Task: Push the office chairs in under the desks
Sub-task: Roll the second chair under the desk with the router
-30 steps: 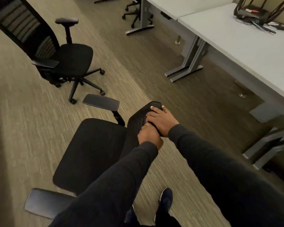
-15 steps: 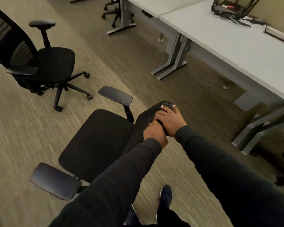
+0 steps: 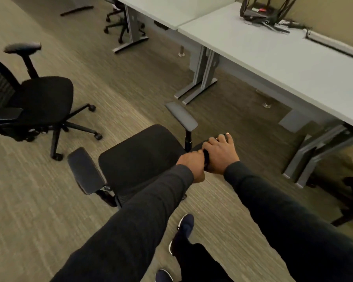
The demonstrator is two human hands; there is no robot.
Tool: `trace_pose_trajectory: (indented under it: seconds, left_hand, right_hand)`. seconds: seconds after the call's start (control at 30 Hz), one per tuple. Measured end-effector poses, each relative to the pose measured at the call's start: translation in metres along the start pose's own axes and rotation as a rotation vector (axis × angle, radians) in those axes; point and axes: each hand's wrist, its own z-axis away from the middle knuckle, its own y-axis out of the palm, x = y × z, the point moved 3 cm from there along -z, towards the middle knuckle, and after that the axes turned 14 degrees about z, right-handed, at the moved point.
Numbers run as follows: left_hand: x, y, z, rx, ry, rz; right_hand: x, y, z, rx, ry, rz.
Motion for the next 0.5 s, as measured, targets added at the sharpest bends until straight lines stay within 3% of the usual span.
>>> trace_pose_trajectory:
  seconds: [0.5]
  left_hand:
    - [0.008, -0.081, -0.169, 0.147, 0.295, -0.233]
  right_hand:
    - [-0.076, 0.024, -0.135, 0.008, 0.205, -0.086]
